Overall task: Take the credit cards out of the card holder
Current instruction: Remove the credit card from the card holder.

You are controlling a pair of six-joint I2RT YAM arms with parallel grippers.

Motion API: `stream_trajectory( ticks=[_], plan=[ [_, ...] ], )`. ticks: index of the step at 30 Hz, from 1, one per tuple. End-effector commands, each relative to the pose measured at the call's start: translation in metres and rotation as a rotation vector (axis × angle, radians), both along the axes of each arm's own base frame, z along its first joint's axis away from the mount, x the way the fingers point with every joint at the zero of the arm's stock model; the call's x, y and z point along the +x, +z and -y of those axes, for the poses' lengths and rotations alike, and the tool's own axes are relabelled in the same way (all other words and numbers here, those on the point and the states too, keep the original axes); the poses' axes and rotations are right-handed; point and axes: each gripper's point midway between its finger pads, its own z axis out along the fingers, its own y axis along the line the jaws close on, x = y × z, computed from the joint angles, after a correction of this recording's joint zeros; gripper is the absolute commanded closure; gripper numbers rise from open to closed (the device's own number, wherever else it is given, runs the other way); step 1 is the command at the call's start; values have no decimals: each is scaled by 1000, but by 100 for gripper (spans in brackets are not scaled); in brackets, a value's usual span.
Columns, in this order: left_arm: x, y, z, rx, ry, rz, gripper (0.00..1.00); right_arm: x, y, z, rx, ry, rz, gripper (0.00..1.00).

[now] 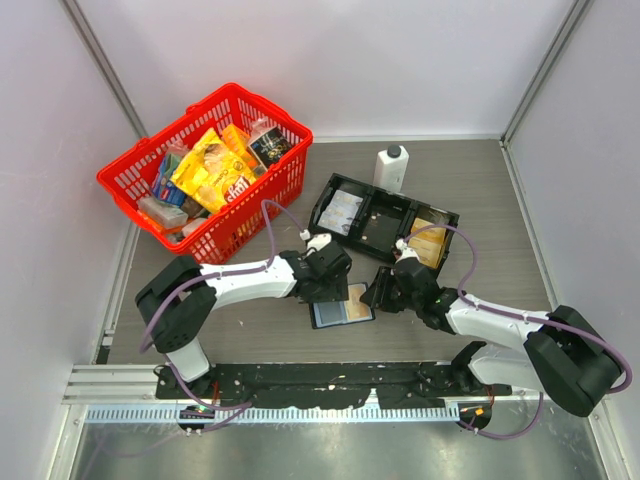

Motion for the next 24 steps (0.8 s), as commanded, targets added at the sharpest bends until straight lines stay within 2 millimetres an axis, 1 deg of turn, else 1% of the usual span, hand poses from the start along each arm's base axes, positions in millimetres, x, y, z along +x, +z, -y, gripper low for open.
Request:
stream_trajectory(
  ticks=[1,11,20,24],
  plan=[
    [-3,9,20,-74,-17,-16,25,-7,-15,8,-51,-5,-45,62],
    [-2,33,43,-172,-40,-13,27,-7,-16,8,-50,-5,-47,62],
    [-2,40,53,-206,-55,-18,27,-7,-16,7,-47,-1,-48,62],
    [-1,42,61,-230,-66,-23,27,-7,-14,7,-38,-6,-42,62]
  ],
)
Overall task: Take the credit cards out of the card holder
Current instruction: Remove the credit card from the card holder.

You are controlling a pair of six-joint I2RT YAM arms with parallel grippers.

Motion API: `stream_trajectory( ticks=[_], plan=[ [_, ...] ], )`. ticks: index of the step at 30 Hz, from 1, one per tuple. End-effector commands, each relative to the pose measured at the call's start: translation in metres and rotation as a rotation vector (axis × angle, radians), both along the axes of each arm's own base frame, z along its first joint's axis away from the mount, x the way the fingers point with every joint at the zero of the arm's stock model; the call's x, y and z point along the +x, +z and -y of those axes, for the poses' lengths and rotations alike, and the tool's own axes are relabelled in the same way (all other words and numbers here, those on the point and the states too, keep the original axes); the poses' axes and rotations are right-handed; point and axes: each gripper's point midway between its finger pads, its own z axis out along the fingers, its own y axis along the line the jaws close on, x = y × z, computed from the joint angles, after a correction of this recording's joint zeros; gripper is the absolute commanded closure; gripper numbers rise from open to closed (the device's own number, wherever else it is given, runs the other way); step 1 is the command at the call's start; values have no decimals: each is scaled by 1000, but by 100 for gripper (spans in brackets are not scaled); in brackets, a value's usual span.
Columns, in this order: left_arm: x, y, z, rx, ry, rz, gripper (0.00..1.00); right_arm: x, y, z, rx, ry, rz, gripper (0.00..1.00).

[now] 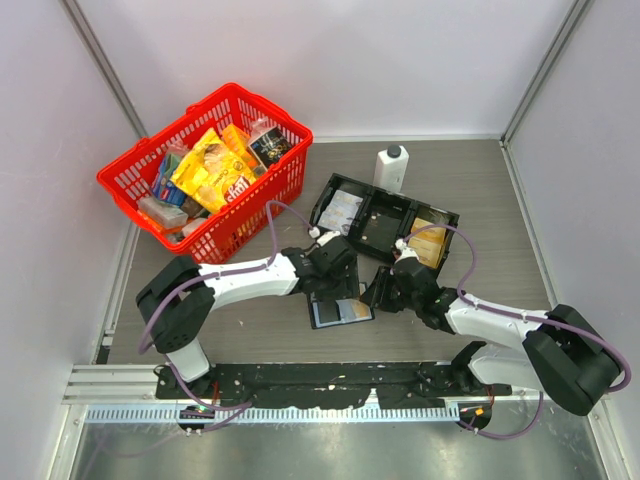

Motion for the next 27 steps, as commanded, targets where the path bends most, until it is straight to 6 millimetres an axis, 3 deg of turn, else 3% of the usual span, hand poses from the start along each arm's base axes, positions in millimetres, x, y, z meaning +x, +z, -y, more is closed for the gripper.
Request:
stream_trajectory(
  ticks=[1,16,18,22,27],
  plan=[
    [8,22,28,-97,-20,26,28,-6,-9,8,-29,-14,-25,62],
    [16,27,72,-187,-55,20,28,11,53,38,127,-215,265,56],
    [20,37,77,-205,-63,37,28,12,63,39,147,-218,303,55],
    [34,61,59,-198,-44,130,27,10,78,33,191,-171,350,53],
    [42,63,3,-150,43,172,28,4,95,4,269,-30,354,53]
  ],
)
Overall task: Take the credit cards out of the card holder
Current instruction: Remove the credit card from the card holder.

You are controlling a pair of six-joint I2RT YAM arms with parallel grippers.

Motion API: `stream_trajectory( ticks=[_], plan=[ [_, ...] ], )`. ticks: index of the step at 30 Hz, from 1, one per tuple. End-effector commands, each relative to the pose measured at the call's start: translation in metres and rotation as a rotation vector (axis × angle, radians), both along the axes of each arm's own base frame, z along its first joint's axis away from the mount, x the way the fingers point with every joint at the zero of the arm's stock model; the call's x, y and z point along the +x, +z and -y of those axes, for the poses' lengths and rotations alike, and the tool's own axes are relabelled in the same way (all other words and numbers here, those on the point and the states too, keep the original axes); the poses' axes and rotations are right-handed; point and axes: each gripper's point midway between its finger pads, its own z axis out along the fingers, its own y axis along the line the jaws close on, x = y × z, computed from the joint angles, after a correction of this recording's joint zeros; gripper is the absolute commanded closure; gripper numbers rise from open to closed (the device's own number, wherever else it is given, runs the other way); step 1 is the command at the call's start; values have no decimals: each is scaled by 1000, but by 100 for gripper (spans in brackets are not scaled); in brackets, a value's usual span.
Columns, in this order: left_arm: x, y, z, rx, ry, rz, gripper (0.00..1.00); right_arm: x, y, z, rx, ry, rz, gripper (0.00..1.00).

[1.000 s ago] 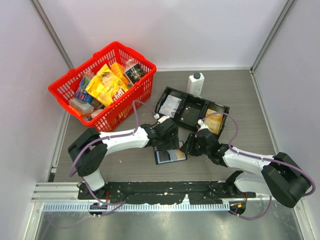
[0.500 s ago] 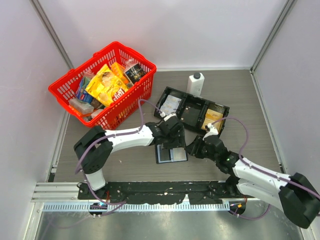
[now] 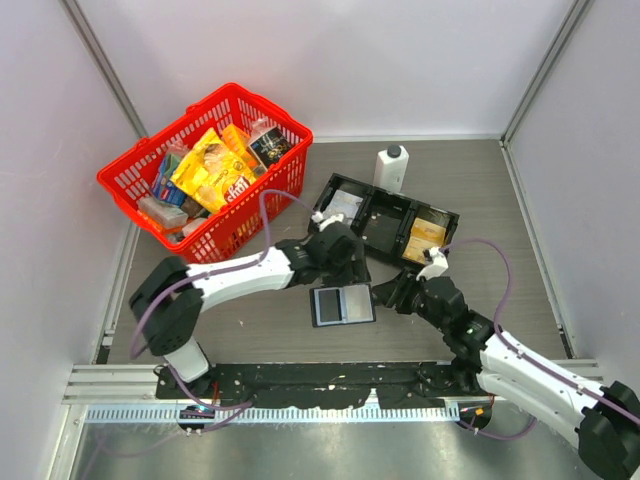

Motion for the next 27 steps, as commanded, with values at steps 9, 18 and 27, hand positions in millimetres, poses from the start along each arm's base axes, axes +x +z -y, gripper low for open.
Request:
stream_trajectory(
  ticks=[9,18,27],
  plan=[
    [-18,-10,-108,90,136,68,37,3,39,-78,112,297,41,55],
    [-29,-36,-114,114,129,10,44,11,10,-104,124,335,-71,60],
    [-35,-61,-119,183,123,-46,44,14,-24,-107,104,299,-177,64]
  ],
)
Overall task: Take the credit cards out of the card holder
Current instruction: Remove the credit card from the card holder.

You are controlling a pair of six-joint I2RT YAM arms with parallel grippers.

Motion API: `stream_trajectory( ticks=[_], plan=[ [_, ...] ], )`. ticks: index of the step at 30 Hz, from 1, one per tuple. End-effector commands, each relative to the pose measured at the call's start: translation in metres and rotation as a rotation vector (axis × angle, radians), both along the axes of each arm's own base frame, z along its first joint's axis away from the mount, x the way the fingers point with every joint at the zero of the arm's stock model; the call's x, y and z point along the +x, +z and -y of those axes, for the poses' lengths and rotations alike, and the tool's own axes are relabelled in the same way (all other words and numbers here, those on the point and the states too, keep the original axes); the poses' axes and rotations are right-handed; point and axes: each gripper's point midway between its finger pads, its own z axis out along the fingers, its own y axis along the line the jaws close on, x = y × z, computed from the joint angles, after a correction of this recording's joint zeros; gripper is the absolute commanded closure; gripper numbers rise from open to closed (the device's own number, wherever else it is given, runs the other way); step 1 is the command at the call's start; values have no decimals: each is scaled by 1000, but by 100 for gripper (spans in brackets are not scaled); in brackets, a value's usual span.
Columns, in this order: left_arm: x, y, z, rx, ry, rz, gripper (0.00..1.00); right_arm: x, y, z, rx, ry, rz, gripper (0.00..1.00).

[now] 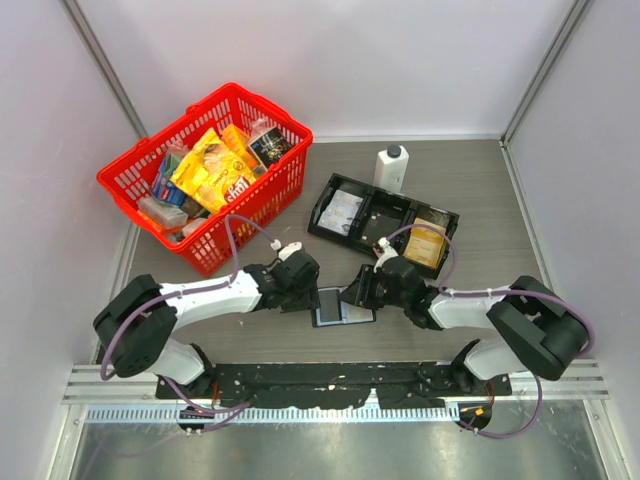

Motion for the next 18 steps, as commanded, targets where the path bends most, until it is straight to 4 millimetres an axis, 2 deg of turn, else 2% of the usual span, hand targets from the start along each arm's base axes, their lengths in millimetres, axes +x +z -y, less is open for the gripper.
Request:
stream_trajectory(
  ticks=[1,10,14,18],
  plan=[
    [2,-5,6,-5,1,-10,44,11,16,-18,82,7,35,64],
    [-3,-17,7,1,-2,-46,44,4,-5,-21,88,15,-42,66],
    [-4,-22,6,11,1,-54,47,1,-3,-20,104,12,-42,67],
    [-6,-27,5,20,5,-72,54,1,4,-21,115,20,-26,69]
  ],
)
